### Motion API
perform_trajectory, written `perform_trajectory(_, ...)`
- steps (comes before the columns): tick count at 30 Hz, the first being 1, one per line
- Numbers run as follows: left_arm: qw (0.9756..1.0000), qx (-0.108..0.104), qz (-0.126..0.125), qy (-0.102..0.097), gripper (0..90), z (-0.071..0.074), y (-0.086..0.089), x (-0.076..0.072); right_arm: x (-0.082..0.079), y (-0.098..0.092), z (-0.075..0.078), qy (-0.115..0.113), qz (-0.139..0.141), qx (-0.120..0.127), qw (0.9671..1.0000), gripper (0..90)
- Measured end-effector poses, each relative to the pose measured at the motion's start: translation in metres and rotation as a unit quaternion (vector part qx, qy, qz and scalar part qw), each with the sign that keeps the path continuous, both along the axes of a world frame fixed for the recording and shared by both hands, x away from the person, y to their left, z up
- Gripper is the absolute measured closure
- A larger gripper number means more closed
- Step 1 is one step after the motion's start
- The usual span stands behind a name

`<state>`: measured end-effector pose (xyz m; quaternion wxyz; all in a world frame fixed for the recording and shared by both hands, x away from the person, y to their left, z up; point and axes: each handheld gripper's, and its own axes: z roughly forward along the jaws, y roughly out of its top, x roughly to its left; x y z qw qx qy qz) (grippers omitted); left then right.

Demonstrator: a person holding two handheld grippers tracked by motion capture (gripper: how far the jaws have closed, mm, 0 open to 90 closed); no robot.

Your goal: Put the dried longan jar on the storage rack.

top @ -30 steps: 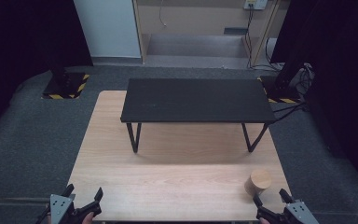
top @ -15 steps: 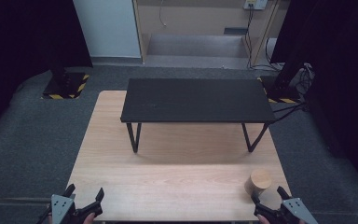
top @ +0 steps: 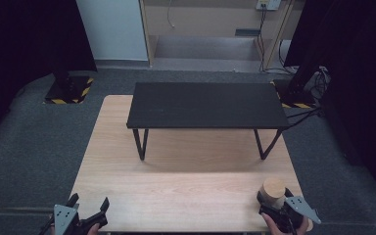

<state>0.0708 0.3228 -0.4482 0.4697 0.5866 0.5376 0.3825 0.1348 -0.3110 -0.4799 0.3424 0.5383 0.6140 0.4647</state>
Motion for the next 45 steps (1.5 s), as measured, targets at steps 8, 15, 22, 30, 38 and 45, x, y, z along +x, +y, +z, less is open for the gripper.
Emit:
perform_trajectory(8, 1.0, -0.001, 0.0, 0.0, 0.0, -0.001, 0.002, 0.0, 0.005, 0.001, 0.002, 0.01, 0.001, -0.007, 0.9999, 7.2)
perform_trajectory(15, 1.0, -0.002, 0.0, 0.001, 0.1, -0.001, 0.003, 0.0, 0.008, 0.002, 0.004, 0.016, 0.005, -0.014, 0.9998, 13.6)
perform_trajectory(22, 1.0, -0.004, 0.0, 0.002, 0.2, -0.001, 0.004, -0.001, 0.009, 0.004, 0.009, 0.02, 0.001, -0.028, 0.9994, 24.7)
perform_trajectory(30, 1.0, -0.003, -0.001, 0.003, 0.3, 0.0, 0.004, -0.001, 0.01, 0.006, 0.012, 0.022, 0.003, -0.037, 0.9991, 25.4)
perform_trajectory(38, 1.0, -0.003, -0.002, 0.002, 0.2, 0.001, 0.003, -0.001, 0.003, 0.007, 0.022, 0.014, 0.014, -0.037, 0.9991, 25.7)
perform_trajectory(45, 1.0, -0.002, -0.005, 0.001, 0.2, 0.002, 0.001, -0.001, -0.003, 0.005, 0.051, 0.0, 0.024, -0.028, 0.9993, 25.7)
